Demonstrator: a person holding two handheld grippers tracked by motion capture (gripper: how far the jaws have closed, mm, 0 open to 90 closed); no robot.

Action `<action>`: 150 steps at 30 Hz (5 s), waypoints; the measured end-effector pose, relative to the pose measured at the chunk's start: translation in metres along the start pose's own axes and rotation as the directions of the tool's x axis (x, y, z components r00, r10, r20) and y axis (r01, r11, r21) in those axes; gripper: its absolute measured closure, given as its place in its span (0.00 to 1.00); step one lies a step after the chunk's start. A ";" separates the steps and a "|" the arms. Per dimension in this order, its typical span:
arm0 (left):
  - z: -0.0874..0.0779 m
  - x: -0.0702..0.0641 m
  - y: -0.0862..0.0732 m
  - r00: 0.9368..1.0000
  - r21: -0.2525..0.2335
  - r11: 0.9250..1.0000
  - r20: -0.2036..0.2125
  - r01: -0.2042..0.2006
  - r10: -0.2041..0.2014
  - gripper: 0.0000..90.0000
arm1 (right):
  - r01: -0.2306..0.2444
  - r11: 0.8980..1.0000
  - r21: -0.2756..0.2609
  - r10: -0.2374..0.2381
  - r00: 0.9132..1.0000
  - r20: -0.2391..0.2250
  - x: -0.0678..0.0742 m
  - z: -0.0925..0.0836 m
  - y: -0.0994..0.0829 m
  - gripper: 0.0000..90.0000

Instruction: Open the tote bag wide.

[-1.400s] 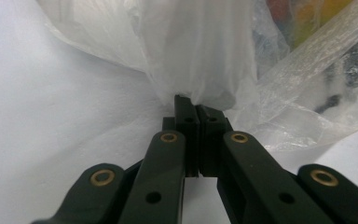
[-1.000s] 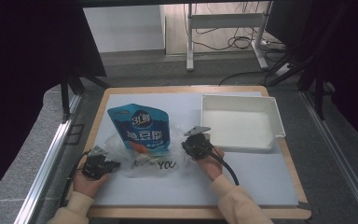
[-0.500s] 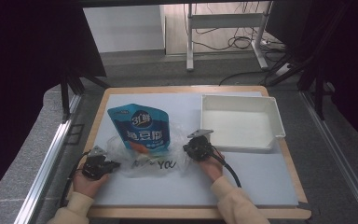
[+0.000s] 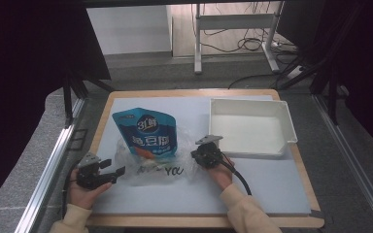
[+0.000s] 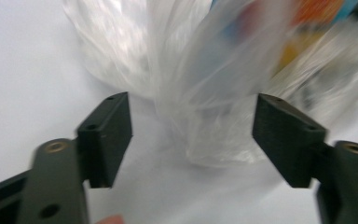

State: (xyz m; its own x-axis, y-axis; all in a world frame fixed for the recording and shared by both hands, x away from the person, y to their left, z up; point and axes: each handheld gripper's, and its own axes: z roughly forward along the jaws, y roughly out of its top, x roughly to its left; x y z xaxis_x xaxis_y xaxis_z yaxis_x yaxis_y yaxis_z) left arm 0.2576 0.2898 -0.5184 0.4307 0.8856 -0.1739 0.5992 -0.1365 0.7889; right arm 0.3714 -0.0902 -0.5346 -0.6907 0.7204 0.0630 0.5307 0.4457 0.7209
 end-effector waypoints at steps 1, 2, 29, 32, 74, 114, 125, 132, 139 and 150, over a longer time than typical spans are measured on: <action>0.000 0.000 0.000 1.000 0.000 1.000 0.000 0.000 0.000 0.29 | 0.000 1.000 0.000 0.000 1.000 0.000 0.000 0.000 0.000 0.97; -0.012 -0.001 0.005 1.000 -0.040 0.999 -0.004 0.002 -0.002 0.28 | 0.006 1.000 0.001 -0.006 1.000 0.002 0.000 0.000 0.000 0.97; 0.031 0.039 0.068 1.000 0.055 0.998 0.010 -0.030 0.030 0.90 | 0.018 1.000 -0.007 -0.018 1.000 0.005 0.001 -0.001 -0.002 0.97; 0.034 0.040 0.065 1.000 0.052 0.998 -0.006 -0.027 0.027 0.95 | 0.011 1.000 -0.006 -0.011 1.000 0.005 0.002 -0.001 -0.002 0.97; 0.083 0.048 0.037 0.999 0.161 0.986 -0.024 0.050 -0.047 0.97 | 0.039 0.975 -0.220 -0.065 0.992 -0.113 0.019 -0.075 0.033 0.79; 0.083 0.045 0.037 0.999 0.162 0.986 -0.019 0.048 -0.045 0.96 | 0.199 0.980 -0.006 -0.193 0.940 -0.281 0.100 0.018 0.034 0.98; 0.083 0.045 0.037 0.999 0.167 0.985 -0.019 0.044 -0.041 0.96 | 0.258 0.965 0.049 -0.226 0.911 -0.346 0.114 0.022 0.009 0.99; 0.083 0.045 0.037 0.999 0.167 0.985 -0.020 0.043 -0.040 0.96 | 0.225 0.972 -0.067 -0.235 0.931 -0.280 0.113 0.009 0.038 0.99; 0.083 0.046 0.037 0.999 0.167 0.985 -0.017 0.042 -0.040 0.96 | 0.234 0.972 -0.031 -0.234 0.933 -0.275 0.126 0.038 0.043 0.99; 0.083 0.045 0.037 0.999 0.168 0.985 -0.018 0.040 -0.038 0.96 | 0.275 0.961 0.014 -0.254 0.906 -0.338 0.138 0.048 0.025 0.99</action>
State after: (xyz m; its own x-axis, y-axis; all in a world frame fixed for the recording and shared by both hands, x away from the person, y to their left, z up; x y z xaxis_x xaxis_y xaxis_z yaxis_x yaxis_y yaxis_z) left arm 0.3560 0.2878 -0.5460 0.3959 0.8978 -0.1931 0.7206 -0.1733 0.6713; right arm 0.3130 0.0461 -0.5416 -0.9269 0.3597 0.1071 0.3270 0.6340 0.7008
